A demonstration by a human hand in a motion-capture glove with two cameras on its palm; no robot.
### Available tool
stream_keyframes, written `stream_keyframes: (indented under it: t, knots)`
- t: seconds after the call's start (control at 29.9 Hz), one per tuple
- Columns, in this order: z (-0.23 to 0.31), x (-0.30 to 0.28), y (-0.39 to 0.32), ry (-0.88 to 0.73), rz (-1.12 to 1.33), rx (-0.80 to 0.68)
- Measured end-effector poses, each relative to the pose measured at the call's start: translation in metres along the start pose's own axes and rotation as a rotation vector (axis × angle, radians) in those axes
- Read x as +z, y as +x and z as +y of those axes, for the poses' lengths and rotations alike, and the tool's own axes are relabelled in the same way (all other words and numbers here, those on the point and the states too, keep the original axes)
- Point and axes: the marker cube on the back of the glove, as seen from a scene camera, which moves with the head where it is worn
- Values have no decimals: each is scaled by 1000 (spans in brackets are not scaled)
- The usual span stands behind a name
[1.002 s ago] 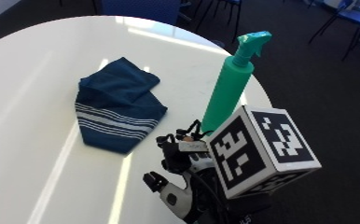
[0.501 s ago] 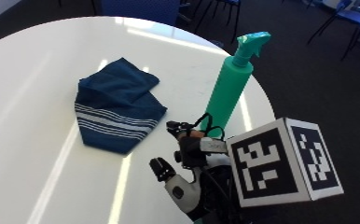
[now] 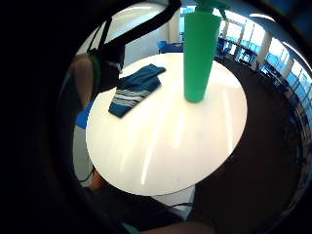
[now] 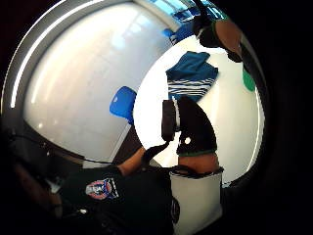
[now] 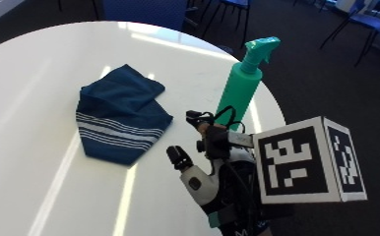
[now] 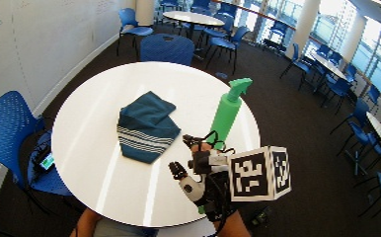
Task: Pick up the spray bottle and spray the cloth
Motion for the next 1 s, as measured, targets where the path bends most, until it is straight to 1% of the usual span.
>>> stream_keyframes:
  t: [0.2, 0.4, 0.53, 0.7, 0.84, 1.0]
  knots:
    - [-23, -7, 18, 104, -38, 90]
    - [-52, -10, 44, 243, -158, 242]
    - [-66, -12, 62, 282, -212, 335]
    - [-80, -12, 79, 330, -212, 405]
    - [-90, -11, 92, 347, -210, 443]
    - [-104, -6, 101, 329, -234, 465]
